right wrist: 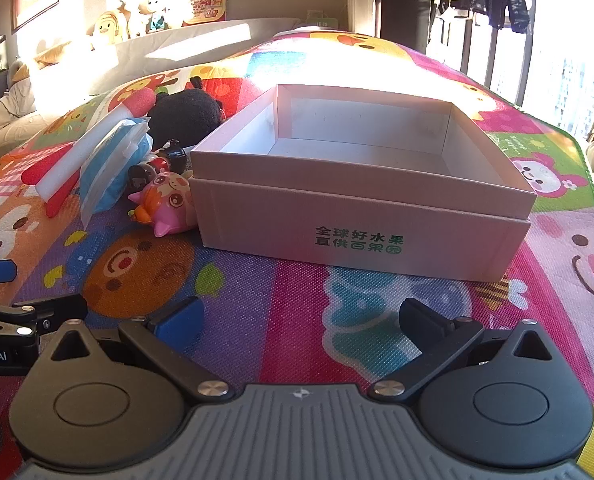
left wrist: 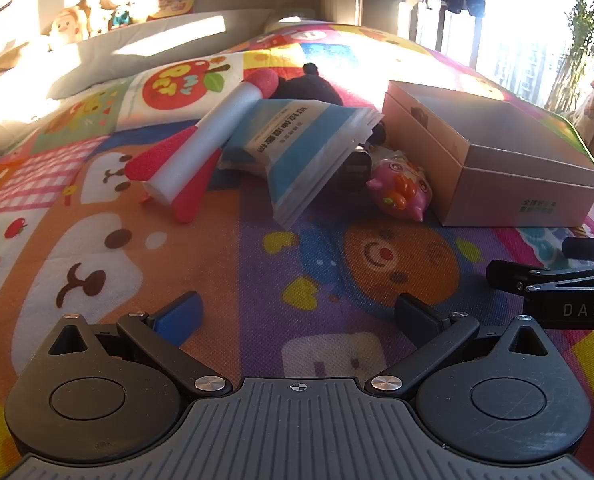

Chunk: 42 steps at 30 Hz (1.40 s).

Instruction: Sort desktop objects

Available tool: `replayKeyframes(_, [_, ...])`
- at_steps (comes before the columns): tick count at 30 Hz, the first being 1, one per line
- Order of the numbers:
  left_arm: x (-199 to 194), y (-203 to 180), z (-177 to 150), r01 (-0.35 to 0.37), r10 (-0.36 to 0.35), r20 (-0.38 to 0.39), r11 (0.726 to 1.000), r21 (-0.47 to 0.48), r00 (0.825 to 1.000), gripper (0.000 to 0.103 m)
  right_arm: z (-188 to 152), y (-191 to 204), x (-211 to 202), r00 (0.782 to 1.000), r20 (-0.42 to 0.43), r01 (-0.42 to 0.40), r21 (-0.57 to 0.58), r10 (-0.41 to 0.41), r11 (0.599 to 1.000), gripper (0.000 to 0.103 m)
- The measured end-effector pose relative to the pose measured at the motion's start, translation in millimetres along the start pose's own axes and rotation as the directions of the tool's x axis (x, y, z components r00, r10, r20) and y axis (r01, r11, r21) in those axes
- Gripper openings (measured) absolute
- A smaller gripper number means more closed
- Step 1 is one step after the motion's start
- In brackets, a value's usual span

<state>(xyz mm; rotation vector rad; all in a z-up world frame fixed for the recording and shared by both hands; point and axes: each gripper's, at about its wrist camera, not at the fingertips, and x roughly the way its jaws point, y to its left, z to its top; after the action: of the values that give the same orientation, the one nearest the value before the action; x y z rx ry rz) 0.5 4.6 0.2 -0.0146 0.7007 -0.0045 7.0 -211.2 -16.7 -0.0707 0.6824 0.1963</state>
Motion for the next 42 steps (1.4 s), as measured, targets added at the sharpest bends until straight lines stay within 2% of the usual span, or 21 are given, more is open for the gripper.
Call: replayKeyframes(42, [0.9, -0.4, 0.3, 0.0, 0.0, 0.0, 1.0, 0.0, 1.0, 0.103, -1.0, 0.2, 0.2, 1.0, 0.0, -0.001, 0.001, 0.001, 1.0, 0.103])
